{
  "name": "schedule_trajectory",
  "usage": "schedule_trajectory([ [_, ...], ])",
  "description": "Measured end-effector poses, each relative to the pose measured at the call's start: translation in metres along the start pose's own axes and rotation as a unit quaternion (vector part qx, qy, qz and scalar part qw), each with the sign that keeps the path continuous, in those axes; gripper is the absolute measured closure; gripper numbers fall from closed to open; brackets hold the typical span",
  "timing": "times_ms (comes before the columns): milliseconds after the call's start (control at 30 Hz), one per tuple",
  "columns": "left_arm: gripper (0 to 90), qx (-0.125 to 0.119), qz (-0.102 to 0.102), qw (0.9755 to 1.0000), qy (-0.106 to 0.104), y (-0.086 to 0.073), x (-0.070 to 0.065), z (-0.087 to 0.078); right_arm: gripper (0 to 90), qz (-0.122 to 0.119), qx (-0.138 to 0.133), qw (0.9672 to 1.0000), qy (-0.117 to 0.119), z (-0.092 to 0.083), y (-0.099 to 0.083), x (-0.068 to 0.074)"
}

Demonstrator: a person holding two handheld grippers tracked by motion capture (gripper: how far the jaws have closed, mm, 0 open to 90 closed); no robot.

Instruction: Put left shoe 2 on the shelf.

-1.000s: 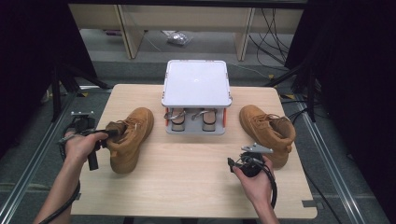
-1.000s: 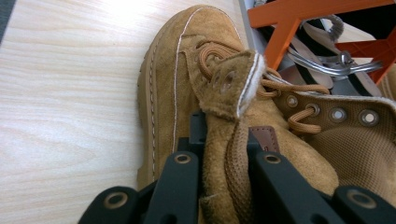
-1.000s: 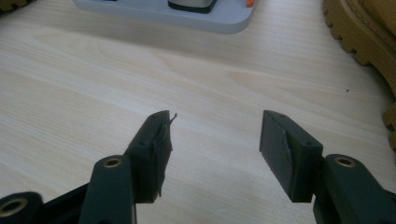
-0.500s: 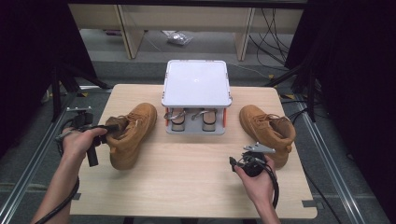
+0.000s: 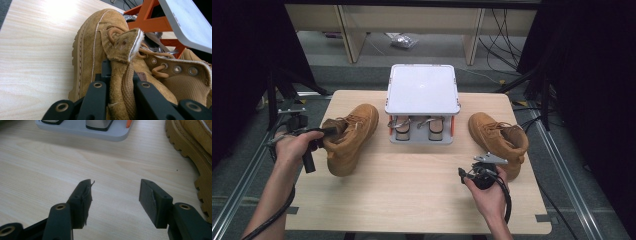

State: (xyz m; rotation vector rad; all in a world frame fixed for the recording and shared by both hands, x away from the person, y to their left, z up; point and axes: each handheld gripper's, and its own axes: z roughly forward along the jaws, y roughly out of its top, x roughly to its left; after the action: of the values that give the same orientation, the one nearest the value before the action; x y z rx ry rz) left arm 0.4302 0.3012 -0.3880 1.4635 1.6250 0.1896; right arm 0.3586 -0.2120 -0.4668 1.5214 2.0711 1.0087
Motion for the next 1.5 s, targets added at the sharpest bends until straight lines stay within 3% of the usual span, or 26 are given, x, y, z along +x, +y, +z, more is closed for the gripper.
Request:
schedule_trajectory([
  [133, 82.9, -0.009, -0.004, 0.9999, -0.004, 0.005, 0.0, -0.003, 44.3, 0.008, 0.008, 0.9999, -0.002, -0.002, 0.0, 0.002],
  [167, 82.9, -0.009, -0.004, 0.9999, -0.003, 0.007, 0.0, -0.004, 44.3, -0.006, 0.004, 1.0, -0.005, -0.002, 0.001, 0.0],
  [200, 82.9, -0.011, -0.005, 0.9999, -0.003, 0.008, 0.0, -0.004, 44.4, 0.012, 0.009, 0.9999, -0.003, -0.003, 0.001, 0.003],
  [267, 82.9, -0.014, -0.003, 0.9999, -0.001, 0.011, 0.0, -0.004, 44.3, 0.012, 0.01, 0.9999, -0.003, -0.003, 0.001, 0.003],
  [300, 82.9, -0.011, -0.002, 0.9999, 0.0, 0.012, -0.001, -0.005, 44.3, -0.002, 0.005, 1.0, -0.003, -0.002, 0.001, 0.0],
  [367, 82.9, -0.012, -0.005, 0.9999, -0.001, 0.014, 0.0, -0.005, 44.3, -0.004, 0.005, 1.0, -0.003, -0.002, 0.001, 0.0],
  [533, 82.9, -0.013, -0.005, 0.9999, -0.004, 0.02, 0.001, -0.006, 44.3, 0.016, 0.001, 0.9999, 0.001, 0.0, 0.0, 0.004],
  [600, 83.0, -0.015, -0.007, 0.9999, -0.003, 0.023, -0.001, -0.006, 44.4, -0.005, 0.007, 1.0, -0.003, -0.002, 0.0, 0.001],
  [633, 83.0, -0.016, -0.009, 0.9998, -0.003, 0.024, -0.001, -0.007, 44.4, 0.008, 0.009, 0.9999, -0.001, -0.002, 0.0, 0.003],
  [667, 83.0, -0.016, -0.005, 0.9999, -0.005, 0.025, -0.001, -0.007, 44.4, -0.008, 0.005, 0.9999, -0.008, -0.002, 0.0, 0.001],
  [733, 82.9, -0.017, -0.007, 0.9998, -0.004, 0.028, -0.002, -0.007, 44.4, -0.008, 0.005, 0.9999, -0.006, -0.002, 0.0, 0.001],
  [833, 82.9, -0.017, -0.002, 0.9998, -0.006, 0.032, -0.002, -0.009, 44.5, 0.018, 0.012, 0.9998, 0.004, -0.001, -0.001, 0.005],
  [900, 82.9, -0.019, -0.006, 0.9998, -0.009, 0.035, -0.004, -0.009, 44.5, 0.011, 0.01, 0.9999, 0.001, -0.001, -0.001, 0.005],
  [933, 82.9, -0.016, -0.005, 0.9998, -0.008, 0.036, -0.004, -0.009, 44.5, -0.003, 0.006, 1.0, 0.0, 0.0, -0.001, 0.002],
  [1133, 82.8, -0.015, -0.002, 0.9998, -0.014, 0.045, -0.007, -0.008, 44.7, -0.01, 0.004, 0.9999, 0.004, 0.0, 0.0, 0.004],
  [1300, 82.9, -0.02, -0.005, 0.9997, -0.015, 0.052, -0.009, -0.009, 44.7, -0.006, 0.003, 1.0, 0.0, -0.001, 0.0, 0.005],
  [1367, 82.8, -0.021, -0.005, 0.9997, -0.012, 0.054, -0.011, -0.01, 44.7, -0.009, -0.002, 0.9999, 0.013, 0.001, 0.0, 0.004],
  [1500, 82.9, -0.023, -0.006, 0.9996, -0.014, 0.059, -0.012, -0.011, 44.7, -0.002, 0.007, 0.9999, 0.007, 0.0, 0.0, 0.005],
])
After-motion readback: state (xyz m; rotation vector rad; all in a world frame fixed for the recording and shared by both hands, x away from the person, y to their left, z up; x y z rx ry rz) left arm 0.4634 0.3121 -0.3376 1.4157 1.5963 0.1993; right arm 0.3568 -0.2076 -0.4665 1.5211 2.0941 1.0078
